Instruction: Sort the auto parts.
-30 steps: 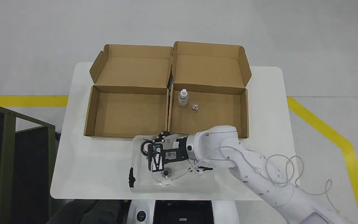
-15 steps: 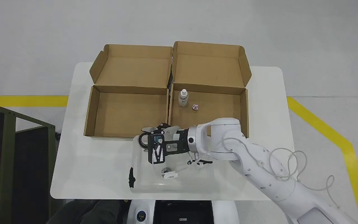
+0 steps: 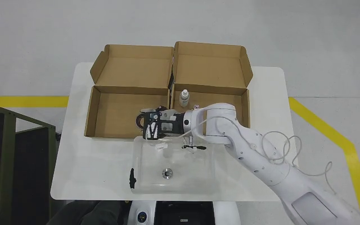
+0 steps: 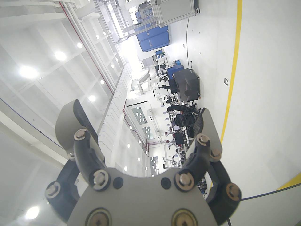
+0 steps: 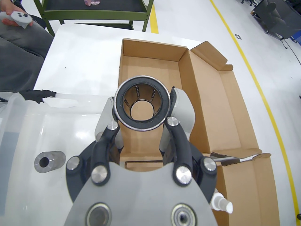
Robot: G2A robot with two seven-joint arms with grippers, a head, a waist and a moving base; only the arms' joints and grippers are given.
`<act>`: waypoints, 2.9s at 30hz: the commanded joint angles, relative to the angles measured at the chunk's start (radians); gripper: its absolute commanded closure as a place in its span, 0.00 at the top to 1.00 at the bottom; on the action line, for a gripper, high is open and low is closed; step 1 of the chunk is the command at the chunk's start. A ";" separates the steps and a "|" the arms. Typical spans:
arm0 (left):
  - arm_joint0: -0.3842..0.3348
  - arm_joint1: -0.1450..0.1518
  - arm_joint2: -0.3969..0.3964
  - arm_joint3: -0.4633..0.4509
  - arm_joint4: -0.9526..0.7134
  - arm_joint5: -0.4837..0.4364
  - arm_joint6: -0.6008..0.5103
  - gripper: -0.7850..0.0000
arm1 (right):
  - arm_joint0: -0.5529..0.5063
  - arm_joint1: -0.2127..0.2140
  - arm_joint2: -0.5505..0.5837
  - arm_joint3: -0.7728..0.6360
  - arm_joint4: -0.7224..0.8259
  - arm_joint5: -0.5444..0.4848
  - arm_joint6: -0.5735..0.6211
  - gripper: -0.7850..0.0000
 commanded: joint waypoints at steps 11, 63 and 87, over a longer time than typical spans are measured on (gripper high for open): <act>0.000 0.000 0.000 0.000 0.000 0.000 0.000 1.00 | 0.108 -0.064 -0.065 0.178 0.014 0.084 -0.006 0.00; 0.000 0.000 0.000 0.000 0.000 0.000 0.000 1.00 | 0.242 -0.261 -0.157 0.661 -0.060 0.149 0.011 0.54; 0.000 0.000 0.000 0.000 0.000 0.000 0.000 1.00 | 0.023 -0.154 0.060 0.126 -0.134 -0.022 0.139 0.90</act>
